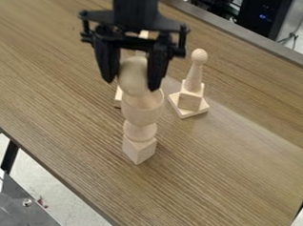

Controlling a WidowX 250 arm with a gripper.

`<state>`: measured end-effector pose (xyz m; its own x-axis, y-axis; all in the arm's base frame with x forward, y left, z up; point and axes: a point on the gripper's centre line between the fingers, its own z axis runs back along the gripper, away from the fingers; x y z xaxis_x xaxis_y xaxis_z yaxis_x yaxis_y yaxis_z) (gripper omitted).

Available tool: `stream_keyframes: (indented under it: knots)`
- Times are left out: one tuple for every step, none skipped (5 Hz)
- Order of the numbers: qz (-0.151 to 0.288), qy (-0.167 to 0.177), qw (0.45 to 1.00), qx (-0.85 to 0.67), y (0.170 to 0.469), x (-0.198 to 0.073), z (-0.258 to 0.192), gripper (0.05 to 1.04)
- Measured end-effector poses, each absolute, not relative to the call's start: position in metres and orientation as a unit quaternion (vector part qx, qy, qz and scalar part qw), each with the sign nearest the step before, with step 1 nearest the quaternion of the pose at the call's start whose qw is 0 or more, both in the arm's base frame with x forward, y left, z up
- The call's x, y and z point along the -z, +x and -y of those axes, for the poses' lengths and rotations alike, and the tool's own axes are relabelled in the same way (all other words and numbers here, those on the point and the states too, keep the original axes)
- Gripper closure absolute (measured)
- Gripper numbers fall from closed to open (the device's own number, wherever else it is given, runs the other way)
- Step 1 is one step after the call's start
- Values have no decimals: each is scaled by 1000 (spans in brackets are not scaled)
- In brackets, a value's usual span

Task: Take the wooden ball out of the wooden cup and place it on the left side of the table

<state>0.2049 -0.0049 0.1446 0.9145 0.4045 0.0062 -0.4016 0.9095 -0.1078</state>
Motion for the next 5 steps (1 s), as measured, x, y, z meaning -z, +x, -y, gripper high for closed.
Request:
stream_keyframes:
  knots:
    - [27,-51,977,-207,202,-151,5,361]
    - [30,-42,977,-209,202,-151,0,361]
    - [31,-21,976,-216,206,-145,-15,361]
    - [29,-9,971,-239,215,-137,-39,361]
    - [33,1,962,-270,227,-133,-73,361]
